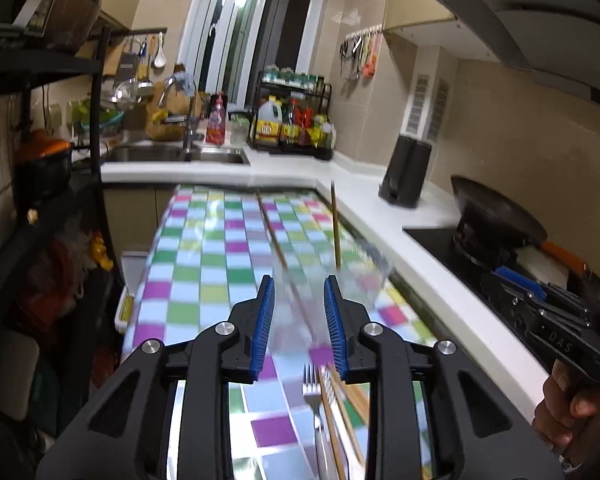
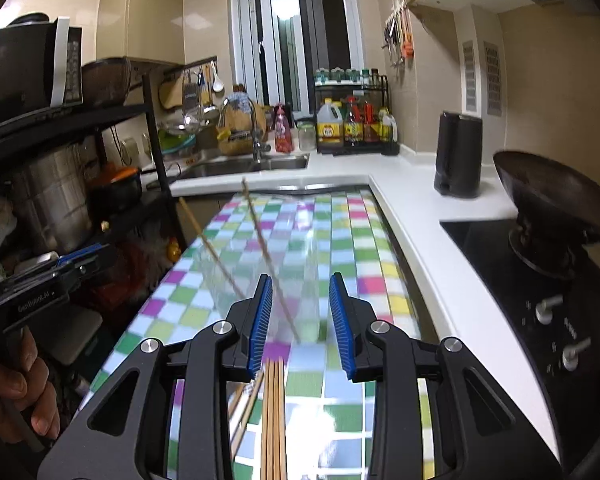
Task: Organize utensils
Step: 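Move both open tools back down to the utensils on the table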
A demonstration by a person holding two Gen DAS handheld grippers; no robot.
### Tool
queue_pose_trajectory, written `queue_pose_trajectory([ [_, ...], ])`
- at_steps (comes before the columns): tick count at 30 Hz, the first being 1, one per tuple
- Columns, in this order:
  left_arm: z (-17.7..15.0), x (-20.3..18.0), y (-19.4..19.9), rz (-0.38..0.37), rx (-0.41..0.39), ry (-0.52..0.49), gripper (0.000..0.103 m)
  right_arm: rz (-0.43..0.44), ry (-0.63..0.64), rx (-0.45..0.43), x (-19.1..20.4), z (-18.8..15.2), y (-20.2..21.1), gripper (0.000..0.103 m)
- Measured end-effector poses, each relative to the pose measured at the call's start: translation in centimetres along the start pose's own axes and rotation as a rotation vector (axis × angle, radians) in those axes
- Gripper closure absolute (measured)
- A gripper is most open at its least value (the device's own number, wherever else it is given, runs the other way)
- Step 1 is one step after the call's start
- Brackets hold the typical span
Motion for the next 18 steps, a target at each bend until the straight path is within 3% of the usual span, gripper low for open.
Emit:
queue_pose_trajectory([
  [2,-3.1,-0.1,-0.4,-0.007,0.045,0.012,0.083,0.01,-0.009,0.037,0.0,-2.6,0.0,0.076],
  [5,-8.5,-0.1,-1.3,0.001,0.119,0.038,0.083,0.02,-0.004,0.086,0.2,-6.5,-0.3,0.093],
  [9,-14.6,0.7,-2.1,-0.003,0.217,0.097,0.083,0.034,0.01,0.191,0.7,-12.2,-1.2,0.093],
  [13,-16.9,0.6,-2.8,-0.013,0.265,0.11,0.083,0.048,0.016,0.283,0.8,-16.4,-2.1,0.091],
  [18,-17.8,-0.2,-3.2,-0.026,0.276,0.114,0.083,0.061,0.023,0.345,1.1,-18.8,-2.8,0.09],
])
Point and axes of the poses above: each gripper's, at about its wrist camera, not at the fingertips, and y roughly against the way its jaws point, x to its left, z to its top, the point moved 8 cm from there along -y, roughly the way its jaws point, and after that the axes turned 13 degrees about -z, right-handed, at the moved point
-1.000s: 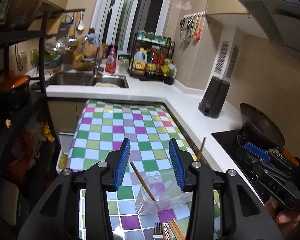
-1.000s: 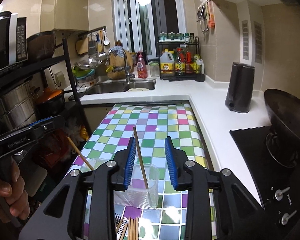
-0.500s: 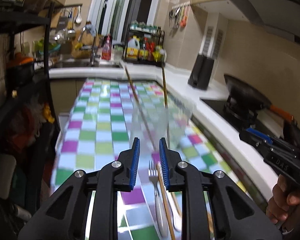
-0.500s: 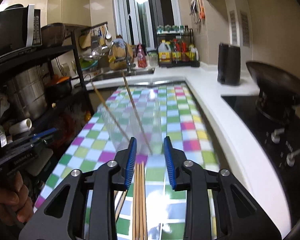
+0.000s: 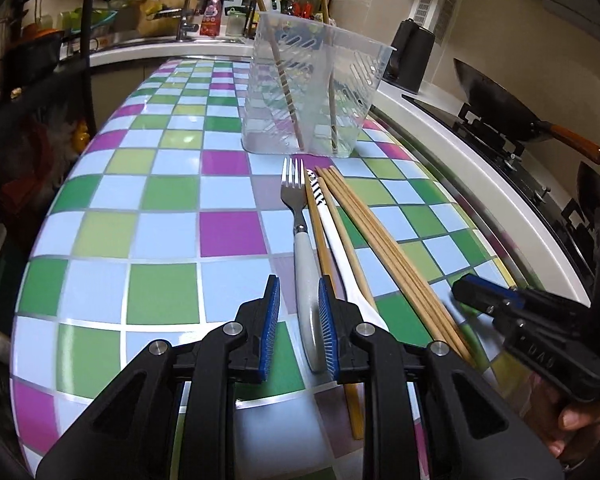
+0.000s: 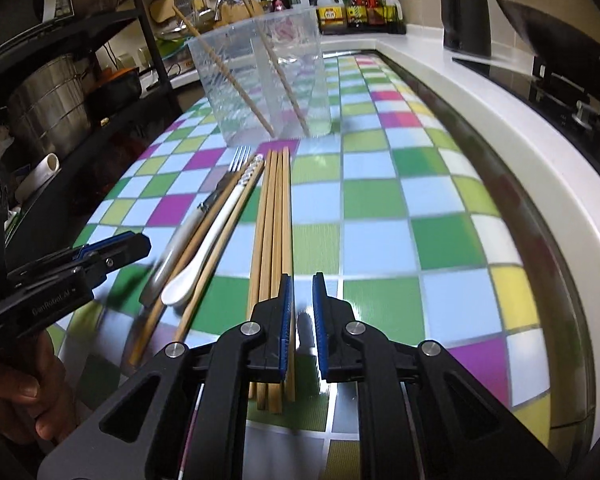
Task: Organize utensils
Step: 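Move both open tools back down to the utensils on the table, then grasp the white-handled fork with the left tool while the right tool grasps a chopstick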
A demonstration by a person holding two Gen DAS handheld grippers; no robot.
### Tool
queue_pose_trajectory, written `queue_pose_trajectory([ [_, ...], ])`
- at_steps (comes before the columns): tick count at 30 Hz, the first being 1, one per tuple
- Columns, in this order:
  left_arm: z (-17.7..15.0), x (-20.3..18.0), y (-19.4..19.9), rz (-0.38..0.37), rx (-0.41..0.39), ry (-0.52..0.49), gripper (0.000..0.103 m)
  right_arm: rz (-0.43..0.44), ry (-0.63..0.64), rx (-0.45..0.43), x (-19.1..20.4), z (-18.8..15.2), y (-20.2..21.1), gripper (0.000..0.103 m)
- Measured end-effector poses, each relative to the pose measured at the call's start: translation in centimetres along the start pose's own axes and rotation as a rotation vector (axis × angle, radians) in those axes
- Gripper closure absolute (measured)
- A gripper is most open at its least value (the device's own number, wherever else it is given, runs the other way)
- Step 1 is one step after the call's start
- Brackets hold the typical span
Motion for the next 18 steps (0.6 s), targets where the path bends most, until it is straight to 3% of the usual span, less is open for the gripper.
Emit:
queue_pose_trajectory([
  [14,-1.3,-0.8,-2.1,0.026,0.075,-0.017,0.082,-0.05,0.115,0.015,1.0,-1.7,-0.6,0.092],
  [18,-1.2,-1.1,-2.5,0.048,0.082,-0.039,0.082,-0.054,0.118,0.016,0.9,-1.6,-0.5,0.097],
])
Point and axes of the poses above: each gripper's, at about its wrist camera, not at the fingertips, and y roughly against the way its jaws point, x to its left, z to its top, the point moved 8 cm from there along -y, roughly the way its jaws point, and after that the axes turned 13 degrees about -z, right-handed, at the moved point
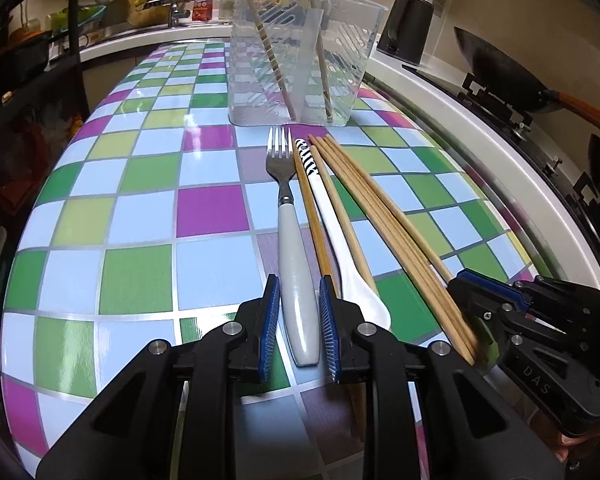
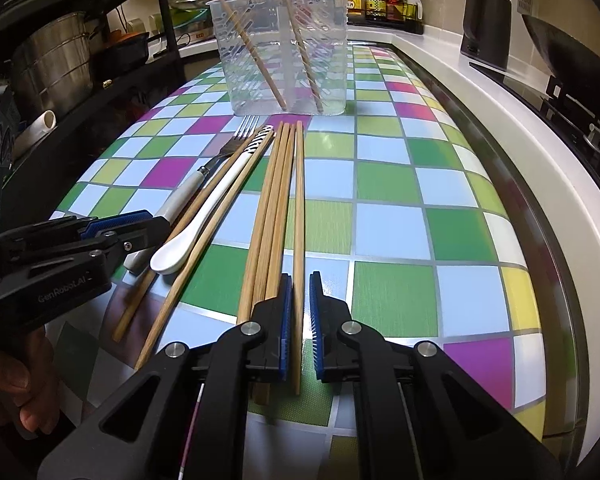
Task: Organize utensils
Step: 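Grasp the white-handled fork with the left tool while the right tool grasps a chopstick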
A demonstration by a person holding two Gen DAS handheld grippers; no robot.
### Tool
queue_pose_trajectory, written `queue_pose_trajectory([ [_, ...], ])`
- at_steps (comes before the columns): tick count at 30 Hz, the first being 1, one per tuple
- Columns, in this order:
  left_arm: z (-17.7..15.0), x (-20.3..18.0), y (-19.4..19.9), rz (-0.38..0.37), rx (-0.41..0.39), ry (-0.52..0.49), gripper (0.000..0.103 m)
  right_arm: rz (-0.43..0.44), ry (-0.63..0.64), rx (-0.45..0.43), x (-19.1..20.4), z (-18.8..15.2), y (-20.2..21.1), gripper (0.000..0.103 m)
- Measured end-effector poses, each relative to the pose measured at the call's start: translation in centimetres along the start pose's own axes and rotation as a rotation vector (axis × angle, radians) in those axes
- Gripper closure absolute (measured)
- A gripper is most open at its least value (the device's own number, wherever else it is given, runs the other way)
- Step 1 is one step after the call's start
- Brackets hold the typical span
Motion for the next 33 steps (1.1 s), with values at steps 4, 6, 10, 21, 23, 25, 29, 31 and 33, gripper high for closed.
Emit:
queue_pose_trajectory([
  [4,0.0,0.0,-0.1,0.03,0.002,-0.019,0.083,-0.012,-0.002,0.003,-0.2,-0.1,0.0,0.097],
  [6,0.0,0.2,0.1,0.037,0.0,-0.015,0.084,-0.022,-0.01,0.002,-0.5,-0.1,0.0,0.097],
  [10,0.0,1.1,0.6,0.061,-0.003,-0.007,0.085,-0.05,-0.022,0.003,-1.1,-0.2,0.0,0.097],
  [21,-0.4,3.3,2.2,0.153,-0.013,0.0,0.085,-0.131,-0.122,0.013,-3.5,-0.6,0.0,0.096],
  [23,-0.3,3.2,2.1,0.161,-0.014,-0.006,0.084,-0.135,-0.121,0.01,-3.4,-0.6,0.0,0.096],
  [25,-0.3,3.1,1.9,0.169,-0.014,-0.016,0.084,-0.139,-0.121,0.007,-3.4,-0.6,0.0,0.096],
  [29,-0.2,3.0,1.8,0.174,-0.016,-0.023,0.084,-0.137,-0.13,0.003,-3.4,-0.7,0.1,0.096],
  [31,-0.2,2.9,1.8,0.177,-0.017,-0.027,0.084,-0.141,-0.13,0.0,-3.3,-0.8,0.1,0.096],
  [33,-0.2,2.9,1.7,0.178,-0.018,-0.028,0.084,-0.144,-0.131,-0.003,-3.3,-0.9,0.2,0.096],
])
Point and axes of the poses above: each gripper's, at about its wrist camera, not at the fingertips, and y roughly against the way its jaws point, x to its left, z to its top, the point moved 8 cm from there along -y, roughly the way its jaws point, and after that the axes turned 13 degrees about -z, right-handed, at the moved point
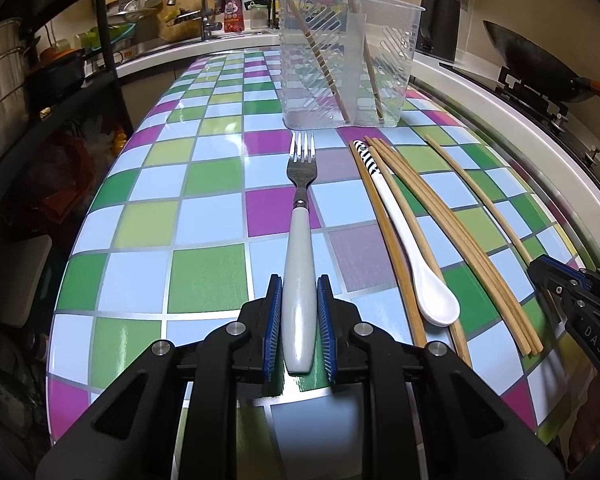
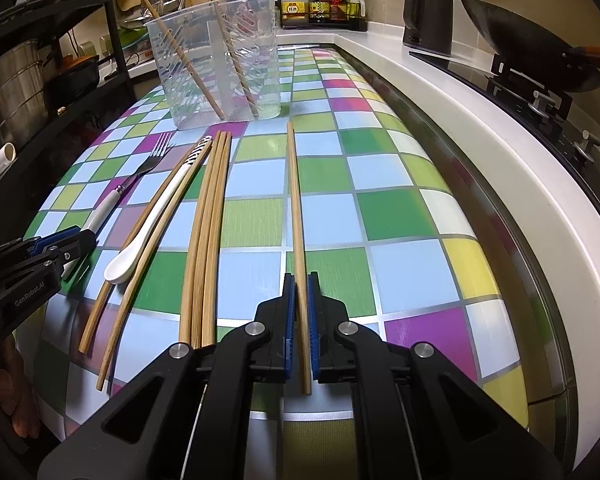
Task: Organize utensils
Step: 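Grasp the white-handled fork with the left tool while the right tool grasps a chopstick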
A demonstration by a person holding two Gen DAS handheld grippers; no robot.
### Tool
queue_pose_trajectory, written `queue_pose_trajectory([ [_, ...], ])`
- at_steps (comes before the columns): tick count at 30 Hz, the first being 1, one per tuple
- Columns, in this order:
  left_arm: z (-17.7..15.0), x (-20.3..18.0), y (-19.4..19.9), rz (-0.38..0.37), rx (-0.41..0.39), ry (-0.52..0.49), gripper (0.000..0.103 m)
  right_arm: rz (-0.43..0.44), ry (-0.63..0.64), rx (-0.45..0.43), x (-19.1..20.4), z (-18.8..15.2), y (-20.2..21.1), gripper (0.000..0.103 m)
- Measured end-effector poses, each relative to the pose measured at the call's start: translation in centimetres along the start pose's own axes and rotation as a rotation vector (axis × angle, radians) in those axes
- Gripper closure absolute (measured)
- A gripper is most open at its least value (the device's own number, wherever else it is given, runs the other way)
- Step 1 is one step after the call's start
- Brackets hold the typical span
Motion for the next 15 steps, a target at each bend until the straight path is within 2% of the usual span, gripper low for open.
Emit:
queue_pose_trajectory([
  [15,-0.01,-0.1,0.05,0.002,-0.004,-0.002,0.084,-0.013,-0.012,-0.011,0.08,-0.06,0.09,0.096],
])
Point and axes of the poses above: each gripper's, at about its wrist camera, not at the fingertips, and y roughly against the way its jaws point, x to its left, z to its top, the point moved 8 cm from there along -y, roughly the way its jaws point, and after that the axes turned 13 degrees about -z, right-handed, at the moved point
